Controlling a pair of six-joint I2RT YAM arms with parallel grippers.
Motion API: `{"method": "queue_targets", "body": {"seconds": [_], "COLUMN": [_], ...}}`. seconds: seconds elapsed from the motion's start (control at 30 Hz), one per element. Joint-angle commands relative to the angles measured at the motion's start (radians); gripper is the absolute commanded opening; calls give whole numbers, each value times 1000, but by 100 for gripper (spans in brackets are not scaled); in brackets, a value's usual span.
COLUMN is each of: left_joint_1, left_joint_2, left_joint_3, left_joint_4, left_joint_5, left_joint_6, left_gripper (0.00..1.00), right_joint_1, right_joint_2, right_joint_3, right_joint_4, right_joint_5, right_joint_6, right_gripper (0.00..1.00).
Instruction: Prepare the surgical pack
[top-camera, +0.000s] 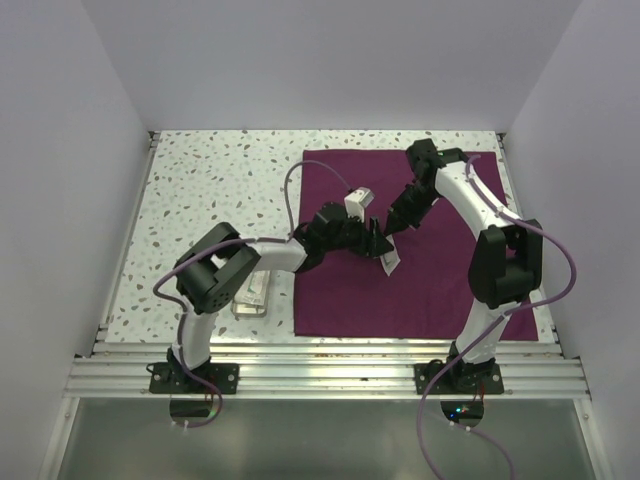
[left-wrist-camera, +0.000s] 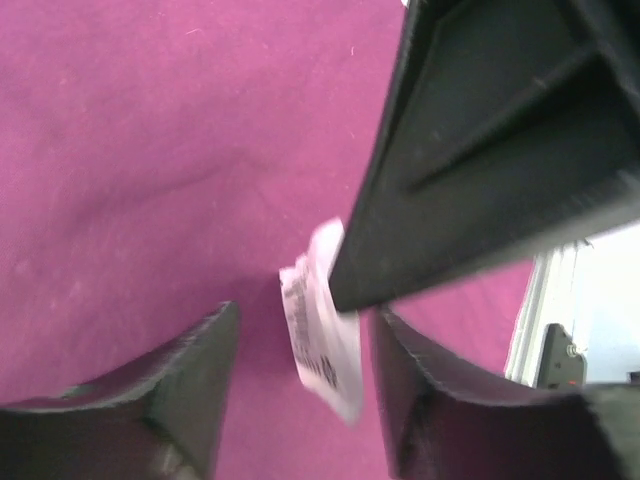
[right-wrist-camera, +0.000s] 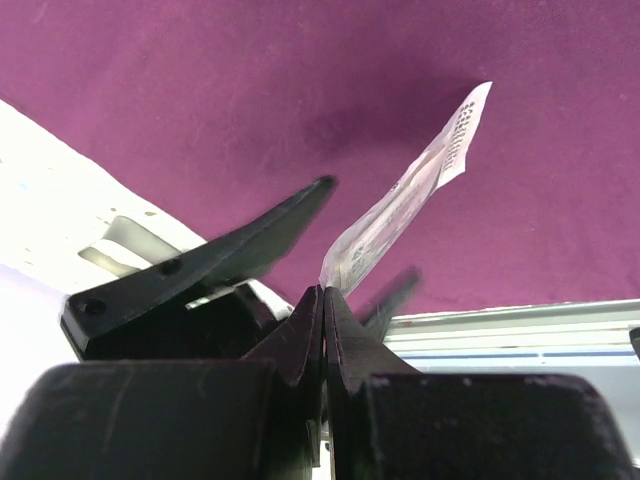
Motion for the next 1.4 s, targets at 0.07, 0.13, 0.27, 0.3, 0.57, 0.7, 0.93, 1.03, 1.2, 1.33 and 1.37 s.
{"method": "queue_targets", "body": {"seconds": [0.07, 0.13, 0.27, 0.3, 0.57, 0.7, 0.93, 1.03, 1.2, 1.33, 1.37], "left_joint_1": [-5, 2, 27, 44, 278, 384, 446, 456, 458, 459, 463], "left_joint_2": [50, 46, -19, -43, -374, -459, -514, -533, -536, -511, -501], "left_joint_3": [107, 135, 146, 147, 205, 253, 235, 186, 112, 101, 100], "left_joint_4": [-43, -121, -359, -412, -1115, -1337, -1537, -1552, -1523, -1525, -1522], "left_joint_5": [28, 42, 54, 42, 97, 73, -147, -175, -150, -170, -161], "left_joint_6": [24, 52, 144, 188, 389, 446, 431, 417, 400, 408, 414], "left_gripper": [44, 29, 0, 0, 0, 0, 0, 0, 0, 0, 0], "right_joint_1": [-2, -6, -12, -15, -38, -37, -28, -25, -19, -6, -2], "right_joint_2": [-35, -28, -1, 8, 2, -22, -54, -61, -56, -47, -45], "right_joint_3": [13, 23, 77, 94, 191, 111, -15, -27, -27, -33, -35], "right_joint_4": [3, 0, -11, -20, -46, -14, 31, 27, 31, 40, 43], "right_joint_5": [-29, -28, -3, 7, 47, -15, -117, -132, -172, -194, -200], "right_joint_6": [13, 2, -70, -120, -467, -574, -596, -607, -610, -607, -607], "right_gripper": [0, 0, 16, 22, 69, 70, 70, 70, 70, 70, 70]}}
